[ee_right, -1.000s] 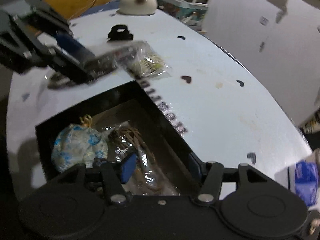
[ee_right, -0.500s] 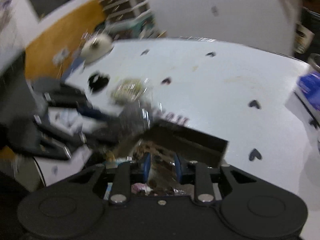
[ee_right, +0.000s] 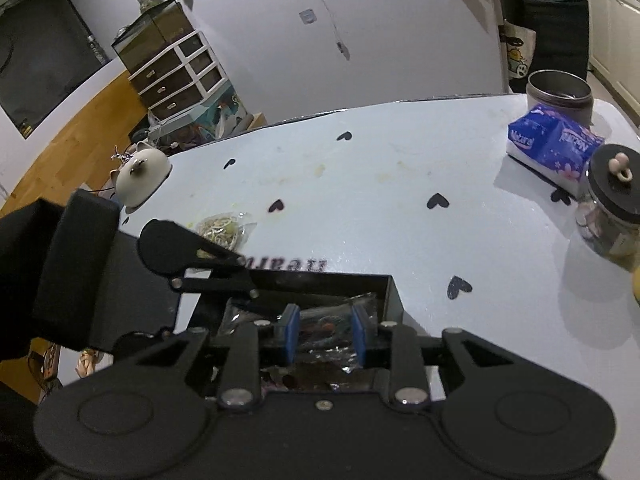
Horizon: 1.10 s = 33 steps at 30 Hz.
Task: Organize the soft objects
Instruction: 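Drop both bagged cords into the black box and open both tools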
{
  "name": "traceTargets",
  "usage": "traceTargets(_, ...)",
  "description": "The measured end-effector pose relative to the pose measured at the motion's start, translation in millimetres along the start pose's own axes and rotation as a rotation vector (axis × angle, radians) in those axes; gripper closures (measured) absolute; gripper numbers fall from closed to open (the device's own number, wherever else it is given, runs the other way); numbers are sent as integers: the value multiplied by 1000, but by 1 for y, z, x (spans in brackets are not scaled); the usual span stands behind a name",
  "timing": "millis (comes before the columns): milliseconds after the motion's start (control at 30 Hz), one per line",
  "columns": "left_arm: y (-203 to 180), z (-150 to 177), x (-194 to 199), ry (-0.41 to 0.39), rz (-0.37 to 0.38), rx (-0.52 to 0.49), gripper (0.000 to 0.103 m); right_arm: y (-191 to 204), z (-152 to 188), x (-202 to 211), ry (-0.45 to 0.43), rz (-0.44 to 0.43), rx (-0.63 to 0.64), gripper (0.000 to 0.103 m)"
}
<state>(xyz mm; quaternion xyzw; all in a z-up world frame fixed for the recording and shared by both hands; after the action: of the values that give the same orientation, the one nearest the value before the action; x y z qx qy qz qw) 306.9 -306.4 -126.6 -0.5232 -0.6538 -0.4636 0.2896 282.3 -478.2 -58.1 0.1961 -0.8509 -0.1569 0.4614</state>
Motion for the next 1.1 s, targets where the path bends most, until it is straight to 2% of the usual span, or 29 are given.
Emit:
traceTargets(67,5,2,0,2,-29,30,53,0,0,-2,4,0,-4,73)
traceTargets(300,8,12,20,-45,-57,179,51,3,4,-8,19,-2,-11,73)
traceTargets(500,3,17,42,-98,-76,326,42,6,5,-10,22,-7,-7,73)
traceTargets(667,-2,20,64,-147,-118,486,33,12,7,-3,-10,3,4,68)
traceTargets(967,-21,35,105,-181,-251,776,17,25,18,19,-95,36,23,50)
traceTargets(1100,-33,49,122,-208,-315,931,6,31,26,29,-141,74,49,36)
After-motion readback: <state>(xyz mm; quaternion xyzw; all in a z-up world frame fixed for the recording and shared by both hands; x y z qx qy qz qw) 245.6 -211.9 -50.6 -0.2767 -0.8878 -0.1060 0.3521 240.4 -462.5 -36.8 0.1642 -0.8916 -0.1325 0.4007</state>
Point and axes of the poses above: each gripper's, at about its wrist camera, not at the fingertips, and x roughly against the way its jaws point, y to its left, z to its underside, the point moved 1 cm from there along -x, roughly the way its jaws point, and after that the axes turned 8 degrees about -x, right-handed, at the moved point
